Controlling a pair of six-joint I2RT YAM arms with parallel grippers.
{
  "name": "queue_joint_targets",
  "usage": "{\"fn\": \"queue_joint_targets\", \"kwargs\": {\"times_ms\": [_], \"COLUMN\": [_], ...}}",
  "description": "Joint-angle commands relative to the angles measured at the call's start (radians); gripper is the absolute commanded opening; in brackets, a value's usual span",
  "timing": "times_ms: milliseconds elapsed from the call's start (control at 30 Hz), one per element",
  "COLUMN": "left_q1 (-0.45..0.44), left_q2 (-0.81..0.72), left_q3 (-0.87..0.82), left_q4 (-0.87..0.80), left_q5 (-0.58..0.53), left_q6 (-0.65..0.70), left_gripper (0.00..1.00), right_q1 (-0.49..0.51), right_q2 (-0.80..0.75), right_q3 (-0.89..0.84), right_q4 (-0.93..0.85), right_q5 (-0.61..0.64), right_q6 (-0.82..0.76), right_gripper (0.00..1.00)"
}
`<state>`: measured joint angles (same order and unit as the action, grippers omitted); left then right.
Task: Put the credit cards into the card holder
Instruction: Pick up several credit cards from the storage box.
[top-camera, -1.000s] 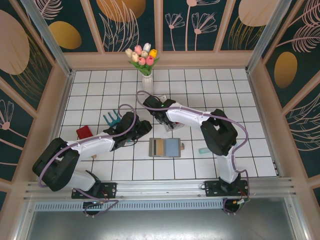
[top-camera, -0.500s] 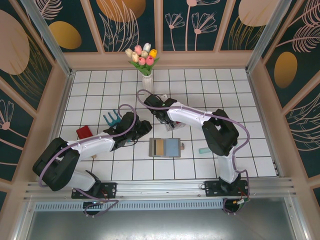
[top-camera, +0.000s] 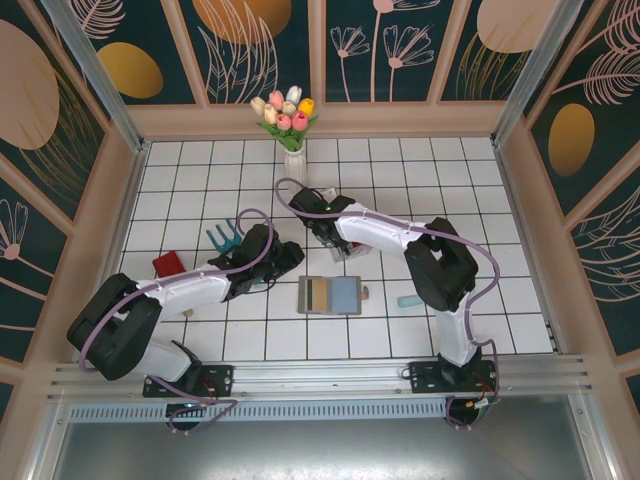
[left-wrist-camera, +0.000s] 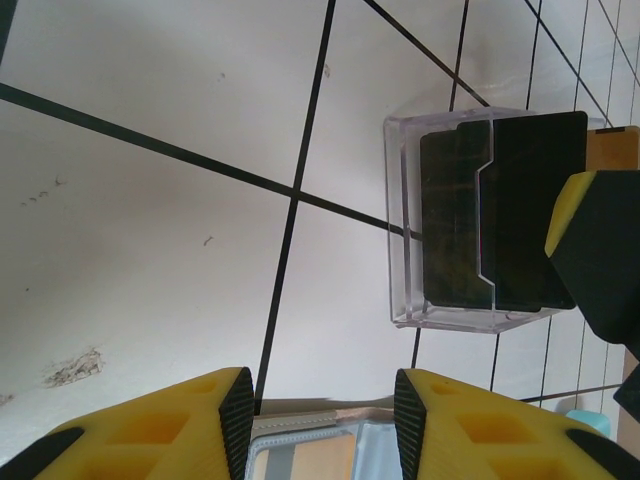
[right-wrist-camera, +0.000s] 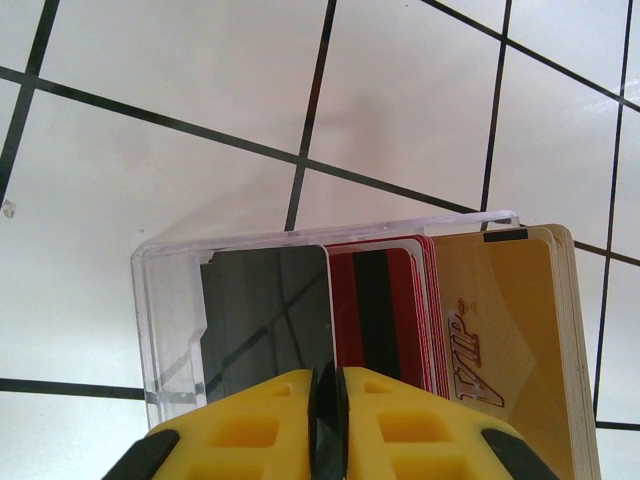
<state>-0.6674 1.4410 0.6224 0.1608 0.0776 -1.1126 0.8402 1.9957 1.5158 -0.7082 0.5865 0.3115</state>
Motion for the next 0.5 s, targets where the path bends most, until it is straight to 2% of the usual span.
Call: {"fn": "queue_joint_targets", "kwargs": {"times_ms": [0, 333, 467], "left_q1": [0.005, 0.005, 0.005], "left_q2": [0.015, 0.021, 0.019], "left_q3": [0.017, 0.022, 0.019], "left_q4": [0.013, 0.013, 0.010], "left_q5": [0.014, 0.018, 0.015], "left_q6": [-0.007, -0.004, -0.005], "left_gripper": [0.44, 0.44, 0.44], "right_q1": [-0.010, -0.010, -0.010], "right_q2": [-0.032, -0.029, -0.034], "right_q3": [-0.008, -0.014, -0.015], "right_q4": [-0.034, -0.039, -0.036], "right_q5": [0.032, 0.026, 0.029], "right_q6": [-0.020, -0.027, -0.026], "right_gripper": [0.16, 0.18, 0.16]}}
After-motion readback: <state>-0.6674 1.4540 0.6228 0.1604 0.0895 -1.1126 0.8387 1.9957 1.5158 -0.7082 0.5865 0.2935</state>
